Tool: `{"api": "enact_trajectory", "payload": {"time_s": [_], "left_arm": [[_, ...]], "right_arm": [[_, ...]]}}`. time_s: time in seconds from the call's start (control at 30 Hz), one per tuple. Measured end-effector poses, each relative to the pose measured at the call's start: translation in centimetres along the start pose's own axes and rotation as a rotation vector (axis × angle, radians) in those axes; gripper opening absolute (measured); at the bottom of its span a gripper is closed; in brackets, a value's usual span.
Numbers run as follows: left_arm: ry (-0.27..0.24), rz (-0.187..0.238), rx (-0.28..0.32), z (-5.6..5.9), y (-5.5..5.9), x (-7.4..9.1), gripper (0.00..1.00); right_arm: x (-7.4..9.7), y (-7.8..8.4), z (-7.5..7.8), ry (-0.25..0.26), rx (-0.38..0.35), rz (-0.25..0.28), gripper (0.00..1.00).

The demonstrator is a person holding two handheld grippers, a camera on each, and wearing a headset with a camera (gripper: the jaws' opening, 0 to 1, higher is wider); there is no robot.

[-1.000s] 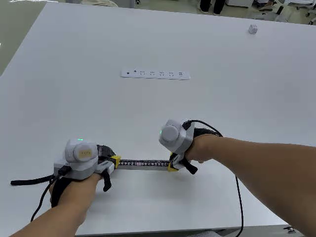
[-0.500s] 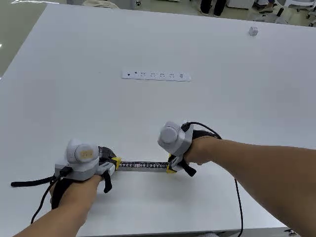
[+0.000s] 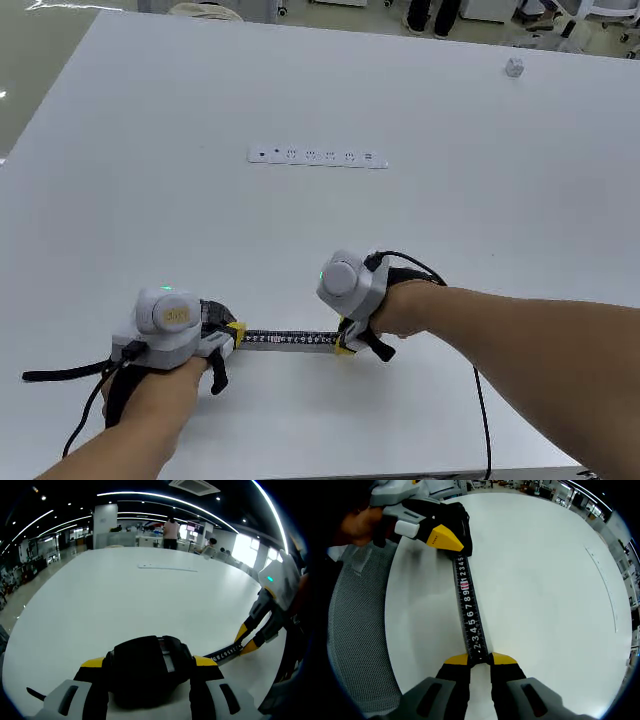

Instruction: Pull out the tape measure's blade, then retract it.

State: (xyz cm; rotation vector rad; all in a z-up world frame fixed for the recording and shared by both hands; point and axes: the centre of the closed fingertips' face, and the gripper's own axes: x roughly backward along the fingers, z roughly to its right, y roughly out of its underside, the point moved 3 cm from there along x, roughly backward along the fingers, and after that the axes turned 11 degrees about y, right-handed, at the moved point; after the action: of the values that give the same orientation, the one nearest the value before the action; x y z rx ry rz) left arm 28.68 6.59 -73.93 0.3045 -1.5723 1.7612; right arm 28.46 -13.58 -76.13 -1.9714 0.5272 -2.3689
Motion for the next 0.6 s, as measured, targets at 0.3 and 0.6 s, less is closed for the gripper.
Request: {"api": "enact_trajectory", "payload": {"time_s": [0.3, 0.6], "left_arm": [[0.001, -0.003, 0.0, 0.02, -0.03, 0.01, 0.62], [0.0, 0.002, 0.001, 0.07, -0.06, 0.01, 0.62]], "right_arm": [[-0.14, -0.25, 0.03, -0.005, 0.006, 0.004, 0.15], [-0.16, -0.55, -0.13, -0.004, 0.006, 0.009, 0.15]]}}
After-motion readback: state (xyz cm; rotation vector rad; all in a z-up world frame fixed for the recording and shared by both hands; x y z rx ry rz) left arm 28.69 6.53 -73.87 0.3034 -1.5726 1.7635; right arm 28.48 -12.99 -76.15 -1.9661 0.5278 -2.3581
